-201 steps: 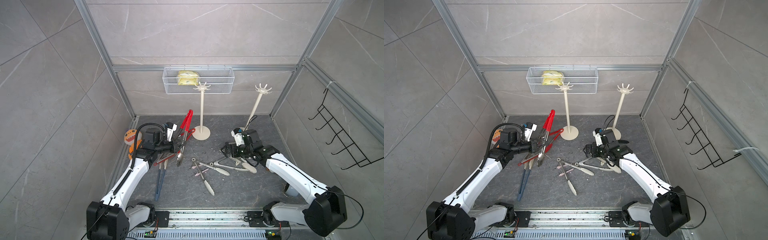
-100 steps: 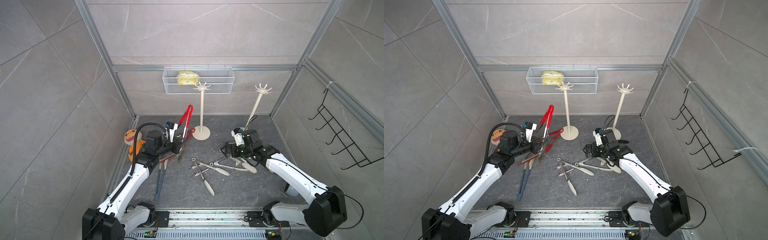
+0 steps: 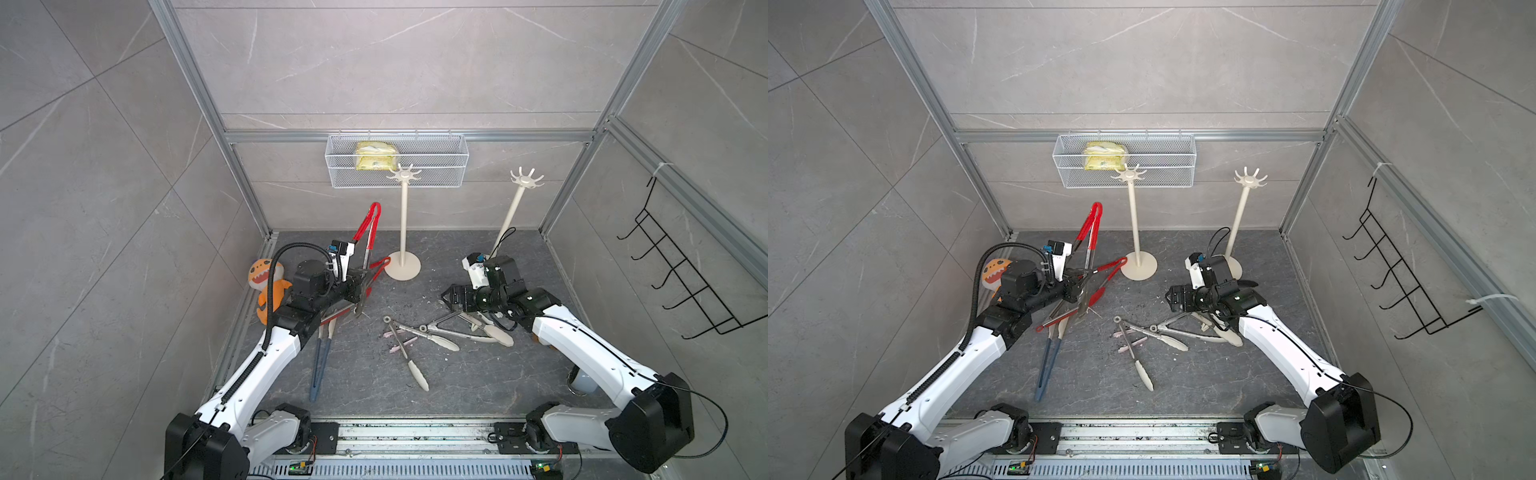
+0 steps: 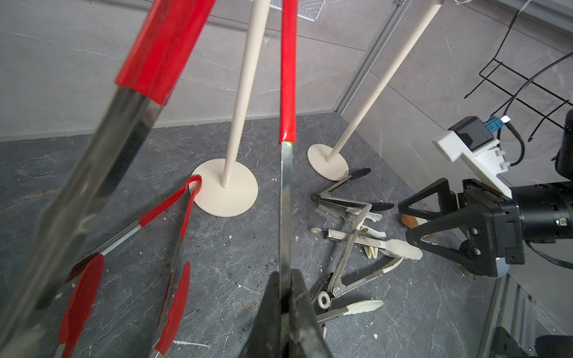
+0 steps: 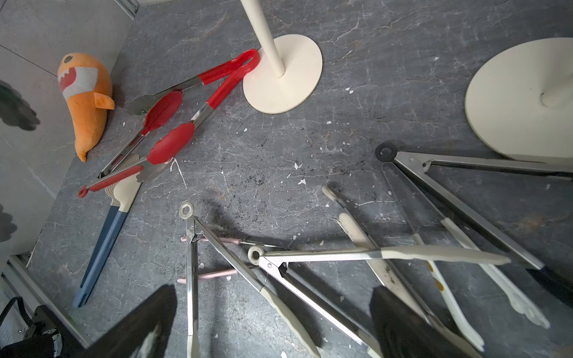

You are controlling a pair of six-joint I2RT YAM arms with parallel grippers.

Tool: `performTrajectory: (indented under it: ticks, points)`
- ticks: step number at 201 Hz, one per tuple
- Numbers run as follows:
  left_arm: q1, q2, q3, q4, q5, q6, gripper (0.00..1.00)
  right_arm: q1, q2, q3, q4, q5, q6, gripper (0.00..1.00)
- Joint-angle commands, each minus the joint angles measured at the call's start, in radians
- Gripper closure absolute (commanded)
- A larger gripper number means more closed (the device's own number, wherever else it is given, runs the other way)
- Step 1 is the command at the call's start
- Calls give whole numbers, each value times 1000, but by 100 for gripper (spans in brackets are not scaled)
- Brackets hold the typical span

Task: Hang food tongs on kitchen utensil racks
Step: Hang the food tongs on the rack.

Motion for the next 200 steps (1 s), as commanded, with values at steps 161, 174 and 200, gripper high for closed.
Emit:
performTrajectory:
  ticks: [161, 174, 200]
  points:
    - [-69, 197, 290, 122, -115, 33, 99, 14, 17, 42, -8, 5, 10, 0]
    - [-74, 208, 300, 121, -117, 35, 99, 16, 19, 43, -8, 5, 10, 0]
    - [-85, 234, 327, 118, -119, 45, 99, 16, 19, 43, -8, 6, 10, 0]
